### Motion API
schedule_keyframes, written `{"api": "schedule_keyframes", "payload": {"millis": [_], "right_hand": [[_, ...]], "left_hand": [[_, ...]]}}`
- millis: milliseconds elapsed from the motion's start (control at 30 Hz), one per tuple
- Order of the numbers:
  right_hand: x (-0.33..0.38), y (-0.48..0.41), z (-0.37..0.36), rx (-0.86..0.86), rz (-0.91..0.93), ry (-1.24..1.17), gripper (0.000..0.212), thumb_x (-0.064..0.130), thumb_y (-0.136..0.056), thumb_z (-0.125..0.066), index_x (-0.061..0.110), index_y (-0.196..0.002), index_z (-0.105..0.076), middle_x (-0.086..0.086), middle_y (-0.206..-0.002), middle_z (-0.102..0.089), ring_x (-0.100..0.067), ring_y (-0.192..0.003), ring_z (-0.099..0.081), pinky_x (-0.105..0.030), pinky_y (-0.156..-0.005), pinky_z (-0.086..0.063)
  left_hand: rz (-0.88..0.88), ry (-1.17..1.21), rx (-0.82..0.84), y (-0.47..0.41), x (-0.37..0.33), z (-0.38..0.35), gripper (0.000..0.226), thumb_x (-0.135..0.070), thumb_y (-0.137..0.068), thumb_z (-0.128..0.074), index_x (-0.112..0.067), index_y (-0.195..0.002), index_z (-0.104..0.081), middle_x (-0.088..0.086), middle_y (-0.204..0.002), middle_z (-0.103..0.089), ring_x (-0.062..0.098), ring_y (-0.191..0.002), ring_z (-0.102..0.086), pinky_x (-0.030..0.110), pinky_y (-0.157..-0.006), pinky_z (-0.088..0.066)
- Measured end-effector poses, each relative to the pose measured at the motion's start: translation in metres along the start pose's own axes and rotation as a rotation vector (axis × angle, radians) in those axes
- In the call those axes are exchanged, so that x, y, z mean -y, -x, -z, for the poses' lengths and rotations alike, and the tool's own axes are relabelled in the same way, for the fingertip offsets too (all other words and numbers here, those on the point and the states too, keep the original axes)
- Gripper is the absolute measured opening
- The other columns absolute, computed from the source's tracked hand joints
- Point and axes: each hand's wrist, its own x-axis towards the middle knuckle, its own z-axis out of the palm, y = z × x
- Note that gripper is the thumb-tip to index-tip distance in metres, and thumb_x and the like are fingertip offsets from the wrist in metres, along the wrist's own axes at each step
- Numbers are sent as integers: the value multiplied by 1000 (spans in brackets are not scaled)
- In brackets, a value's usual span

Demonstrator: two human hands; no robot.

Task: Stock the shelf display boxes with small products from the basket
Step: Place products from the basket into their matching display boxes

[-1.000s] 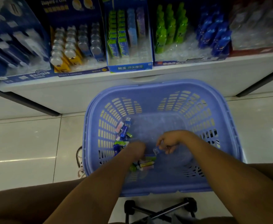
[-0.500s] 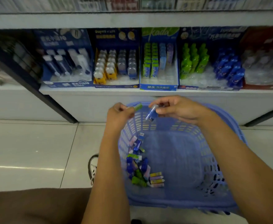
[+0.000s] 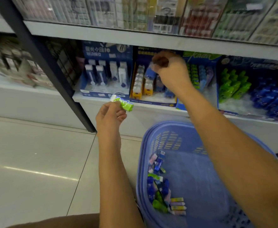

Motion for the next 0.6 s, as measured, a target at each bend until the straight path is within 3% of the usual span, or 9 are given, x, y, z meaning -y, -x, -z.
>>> {"api": "schedule_keyframes", "payload": {"millis": [133,233,300,467,600], "right_hand": [[-23,-6,7,-16,7,163,17,7,-87,-57,9,-102,-64,-6,-112,-66,-17,-95,-59,-27,-86,-49],[-37,-8,8,79,-55,245,17,6,-86,-60,12,-101,-64,2,-84,-61,-9,-71,-52,-21,-69,-47],[-42,-3,5,140,-66,262,17,5,-84,-64,12,-99,-64,6,-76,-56,-7,-66,-48,-19,-67,-45],[-45,5,4,179,27,428,18,15,-84,-69,13,-102,-65,-4,-99,-67,-18,-90,-59,-28,-82,-47],[-40,7,2,208,119,566,25,17,-84,-68,9,-108,-68,-11,-112,-63,-27,-112,-50,-31,-91,-40]], "left_hand": [[52,-14,-22,-3,6,-3,11,-18,-90,-60,-16,-81,-66,-4,-66,-63,9,-64,-57,17,-58,-51],[87,-34,9,-3,12,-7,9,-20,-89,-63,-13,-83,-66,4,-76,-61,13,-70,-57,16,-60,-51],[98,-48,31,-2,15,-9,10,-22,-88,-65,-12,-85,-66,7,-81,-63,14,-73,-60,16,-62,-52],[105,-62,69,-1,17,-12,11,-22,-87,-66,-12,-91,-68,6,-87,-68,15,-79,-63,17,-65,-52],[135,-56,112,0,18,-16,4,-17,-89,-64,-14,-88,-65,8,-90,-69,19,-80,-65,23,-69,-56]]}}
